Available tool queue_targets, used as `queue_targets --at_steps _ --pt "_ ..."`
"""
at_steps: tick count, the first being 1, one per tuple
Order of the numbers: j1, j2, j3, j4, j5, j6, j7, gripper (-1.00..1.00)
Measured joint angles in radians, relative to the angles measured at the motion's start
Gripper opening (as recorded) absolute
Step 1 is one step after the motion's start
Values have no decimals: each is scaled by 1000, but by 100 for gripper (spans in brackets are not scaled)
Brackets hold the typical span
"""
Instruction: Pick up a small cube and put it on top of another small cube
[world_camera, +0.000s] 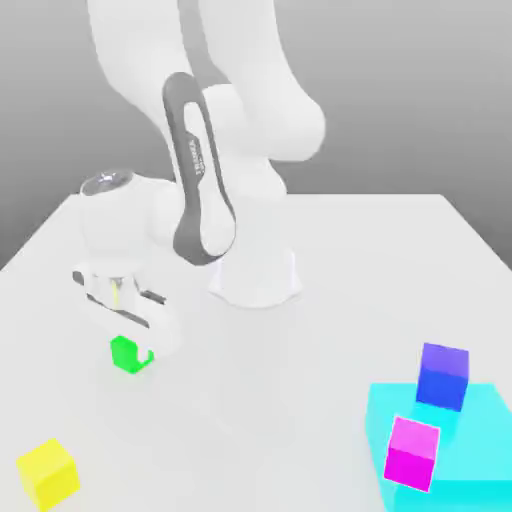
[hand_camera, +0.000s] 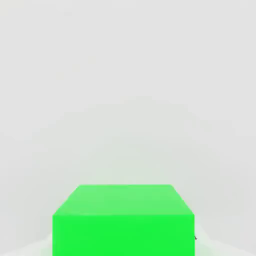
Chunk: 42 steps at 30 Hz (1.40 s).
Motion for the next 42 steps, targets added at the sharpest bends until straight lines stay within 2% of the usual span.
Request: queue_targets --at_steps 5,9,13,18,27,42 --pt "92 -81 -86 -6 -10 -70 20 -100" --pt "153 -159 -166 -17 -84 -137 75 -100" --pt "139 -241 -175 -34 -137 -204 105 -100" --pt "150 -339 -179 -57 -124 -282 87 -100" --pt "393 -366 6 97 -16 -462 163 -100" --pt "756 -395 370 385 64 -772 376 -100"
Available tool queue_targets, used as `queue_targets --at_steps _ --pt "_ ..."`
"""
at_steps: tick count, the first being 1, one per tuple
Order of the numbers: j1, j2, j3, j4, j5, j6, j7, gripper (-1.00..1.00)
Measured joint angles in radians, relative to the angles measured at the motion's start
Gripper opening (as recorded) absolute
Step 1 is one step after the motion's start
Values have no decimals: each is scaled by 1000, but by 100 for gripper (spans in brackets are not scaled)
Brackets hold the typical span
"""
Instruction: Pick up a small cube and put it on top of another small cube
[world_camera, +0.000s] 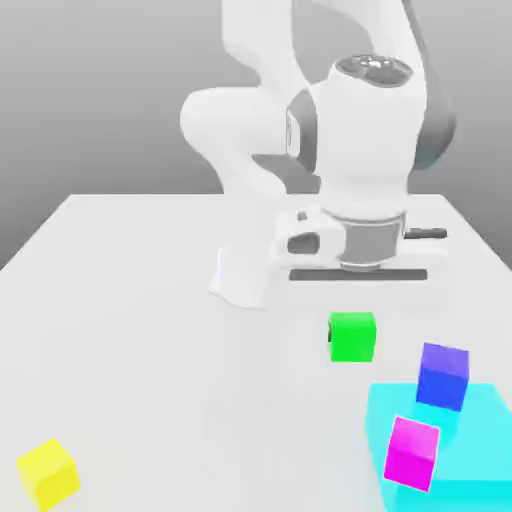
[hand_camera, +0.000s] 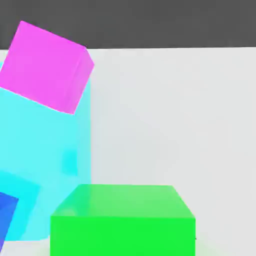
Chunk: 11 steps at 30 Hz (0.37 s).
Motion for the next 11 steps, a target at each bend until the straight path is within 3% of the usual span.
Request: queue_targets --at_steps 3,7,8,11 --pt "55 10 64 44 -1 -33 46 -100" --pt "58 131 81 24 -79 99 112 -100" --pt "66 149 73 19 -91 120 121 100" --pt "62 149 72 19 -91 120 121 100"
